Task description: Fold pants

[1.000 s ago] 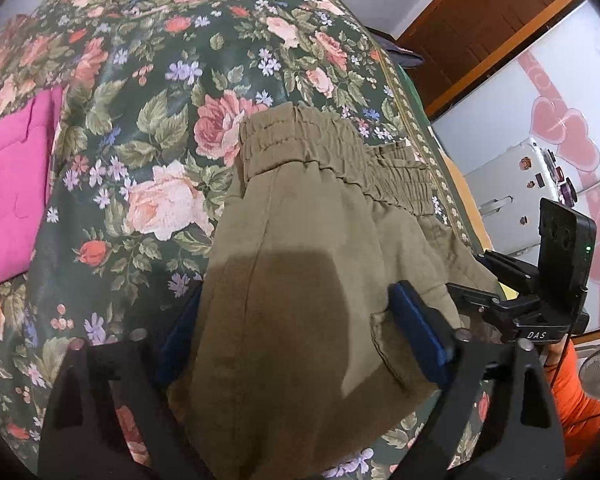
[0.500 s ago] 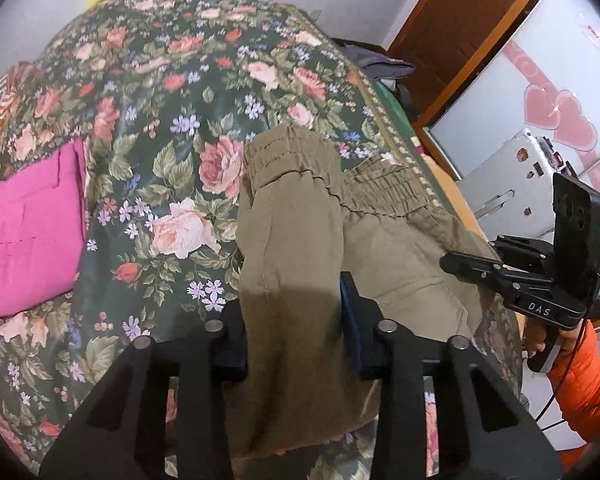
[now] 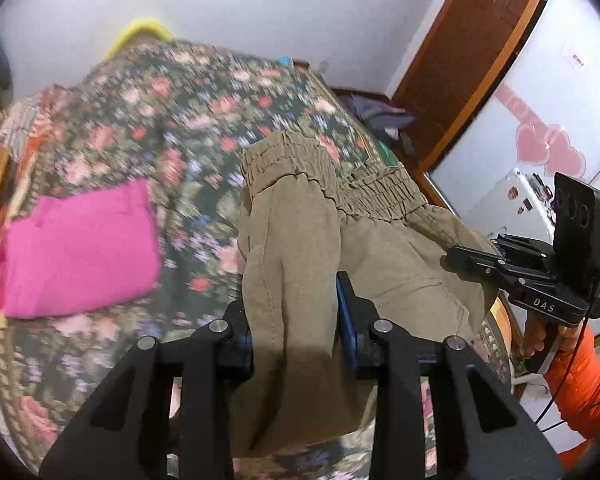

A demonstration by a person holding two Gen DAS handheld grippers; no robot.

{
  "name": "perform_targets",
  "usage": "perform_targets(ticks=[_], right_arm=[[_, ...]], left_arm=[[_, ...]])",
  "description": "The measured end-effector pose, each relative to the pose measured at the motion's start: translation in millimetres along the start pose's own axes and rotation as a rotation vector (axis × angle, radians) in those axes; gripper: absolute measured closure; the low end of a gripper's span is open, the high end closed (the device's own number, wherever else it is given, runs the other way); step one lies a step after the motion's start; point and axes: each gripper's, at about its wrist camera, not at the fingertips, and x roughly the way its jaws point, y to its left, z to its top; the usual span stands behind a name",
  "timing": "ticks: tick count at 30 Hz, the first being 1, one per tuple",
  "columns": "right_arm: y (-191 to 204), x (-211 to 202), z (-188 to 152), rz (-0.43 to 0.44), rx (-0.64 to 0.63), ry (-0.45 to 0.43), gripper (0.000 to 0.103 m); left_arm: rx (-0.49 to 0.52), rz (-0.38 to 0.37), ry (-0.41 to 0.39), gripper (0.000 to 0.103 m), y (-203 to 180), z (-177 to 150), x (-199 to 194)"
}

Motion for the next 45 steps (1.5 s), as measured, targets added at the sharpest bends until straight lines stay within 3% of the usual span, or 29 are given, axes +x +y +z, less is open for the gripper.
perform_targets(ticks=[11,22,30,38,40,45], right_arm=[[69,32,51,0.059,-0.123,-0.050,0.088],[133,97,102,0.114,-0.210,-0.057,0.088],[150,166,128,0.146,-0.189,0.009,0.088],[150,234,125,0.090,-0.196,0.089,0.088],[148,254,119,0.074,-0.207,0.142,0.088],[141,282,101,0.065,-0.232,0.270,0.087]], left_arm=[[-0.029,0.110,-0.141,0.070,67,4,-71],[-0.103,0.152,-0.206,0.070,168,8,-95],[-0.111,0.192,-0.191,0.070,237,15,-68],[-0.148,0.218,-0.084,0.069,299,10,7],[-0.177,0.229,-0.030,0.063,313,1,27],[-0.270,0.169,-0.023,0.045,330,-12,27]])
